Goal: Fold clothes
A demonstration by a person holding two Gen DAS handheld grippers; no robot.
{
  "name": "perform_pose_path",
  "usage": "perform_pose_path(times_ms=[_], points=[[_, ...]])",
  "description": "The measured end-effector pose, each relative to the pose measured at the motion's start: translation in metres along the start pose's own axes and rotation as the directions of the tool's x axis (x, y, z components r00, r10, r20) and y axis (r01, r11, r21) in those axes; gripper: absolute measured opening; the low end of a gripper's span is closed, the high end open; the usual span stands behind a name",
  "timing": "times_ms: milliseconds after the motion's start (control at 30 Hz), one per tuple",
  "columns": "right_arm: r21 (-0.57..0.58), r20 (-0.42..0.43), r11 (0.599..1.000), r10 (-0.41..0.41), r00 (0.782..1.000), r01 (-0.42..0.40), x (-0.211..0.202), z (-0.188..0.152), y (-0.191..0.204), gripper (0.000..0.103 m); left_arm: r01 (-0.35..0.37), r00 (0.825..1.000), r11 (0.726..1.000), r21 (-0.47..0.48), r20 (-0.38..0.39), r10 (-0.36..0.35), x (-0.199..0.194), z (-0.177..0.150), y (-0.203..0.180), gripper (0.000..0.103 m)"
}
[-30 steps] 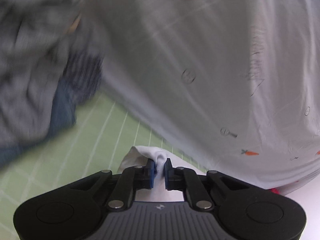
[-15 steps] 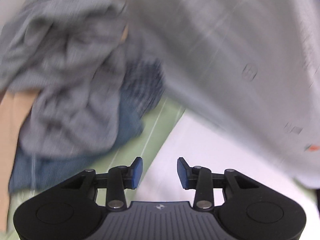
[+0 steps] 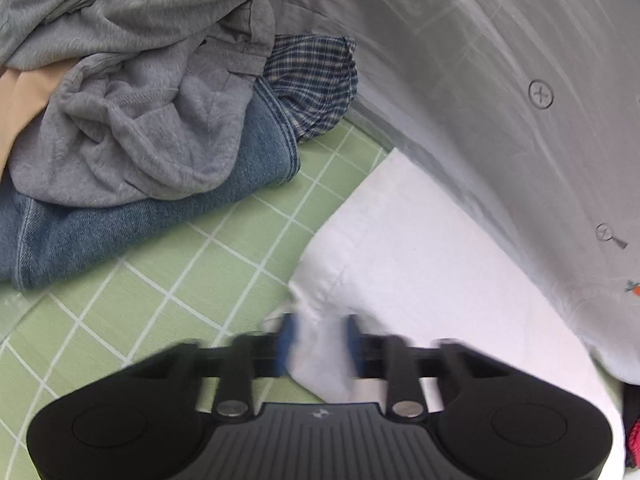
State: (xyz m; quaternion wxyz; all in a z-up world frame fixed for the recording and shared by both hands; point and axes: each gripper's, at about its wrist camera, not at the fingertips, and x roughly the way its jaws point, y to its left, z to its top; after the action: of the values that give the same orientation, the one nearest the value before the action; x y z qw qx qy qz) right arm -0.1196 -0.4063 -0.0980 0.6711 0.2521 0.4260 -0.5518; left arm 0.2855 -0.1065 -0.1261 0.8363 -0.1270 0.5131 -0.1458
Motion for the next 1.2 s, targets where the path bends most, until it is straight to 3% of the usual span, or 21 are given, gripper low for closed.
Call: perform_pose_path(times_ms=[233,300,367,500,533,567,667,700,733,767,800,867,933,1000,1200], points=[[-0.014,0.014,1.0,0.006,1.0,-0.006,0.0,0.002,0.001,0.103,0.078,0.994,0.996,0.041,0.067,-0.08,-0.01,0.01,-0.02,0.002],[-0.006,0.018,1.0,0.009,1.0,-0.009,-0.001,0.003,-0.002,0.103,0.151,0.981,0.987,0.049,0.118,-0.156,-0.03,0.019,-0.037,0.001],[0.007,0.02,1.0,0.009,1.0,-0.009,-0.002,0.003,-0.005,0.103,0.243,0.95,0.967,0.074,0.184,-0.252,-0.057,0.03,-0.056,0.001],[0.038,0.013,0.999,0.006,1.0,-0.007,-0.001,0.001,-0.012,0.103,0.346,0.841,0.907,0.241,0.349,-0.414,-0.144,0.043,-0.096,0.001],[0.048,0.007,0.999,0.009,1.0,-0.009,0.0,0.001,-0.013,0.103,0.356,0.823,0.897,0.26,0.366,-0.433,-0.157,0.043,-0.094,0.002],[0.058,0.002,0.998,0.012,1.0,-0.012,0.001,0.0,-0.014,0.103,0.346,0.824,0.902,0.257,0.376,-0.424,-0.163,0.042,-0.087,0.002],[0.071,-0.009,0.997,0.025,1.0,-0.024,0.002,-0.002,-0.016,0.103,0.176,0.92,0.97,0.17,0.323,-0.223,-0.14,0.022,-0.041,0.002],[0.069,-0.009,0.997,0.024,1.0,-0.023,0.003,-0.002,-0.016,0.103,0.108,0.944,0.984,0.141,0.296,-0.146,-0.13,0.015,-0.024,0.002],[0.067,-0.009,0.997,0.024,1.0,-0.023,0.003,-0.003,-0.016,0.103,0.021,0.962,0.994,0.106,0.268,-0.049,-0.114,0.007,-0.005,0.001],[0.067,-0.01,0.997,0.025,1.0,-0.024,0.004,-0.003,-0.016,0.103,-0.08,0.97,0.994,0.069,0.236,0.062,-0.094,-0.001,0.015,0.0],[0.068,-0.013,0.997,0.032,0.999,-0.031,0.005,-0.003,-0.015,0.103,-0.126,0.972,0.992,0.031,0.202,0.117,-0.084,-0.006,0.033,0.0],[0.071,-0.023,0.996,0.05,0.998,-0.049,0.008,-0.003,-0.014,0.103,-0.134,0.981,0.99,-0.049,0.136,0.14,-0.077,-0.012,0.065,0.0],[0.062,-0.016,0.996,0.064,0.998,-0.063,0.005,-0.004,-0.011,0.103,-0.094,0.983,0.991,-0.093,0.15,0.107,-0.087,-0.017,0.082,0.001],[0.041,-0.005,0.997,0.067,0.998,-0.067,0.002,-0.005,-0.008,0.103,-0.071,0.983,0.993,-0.095,0.162,0.086,-0.094,-0.02,0.085,0.009],[0.041,0.002,0.993,0.112,0.994,-0.112,-0.002,-0.007,-0.006,0.103,-0.024,0.996,0.994,-0.11,0.081,0.033,-0.086,-0.031,0.075,0.029]])
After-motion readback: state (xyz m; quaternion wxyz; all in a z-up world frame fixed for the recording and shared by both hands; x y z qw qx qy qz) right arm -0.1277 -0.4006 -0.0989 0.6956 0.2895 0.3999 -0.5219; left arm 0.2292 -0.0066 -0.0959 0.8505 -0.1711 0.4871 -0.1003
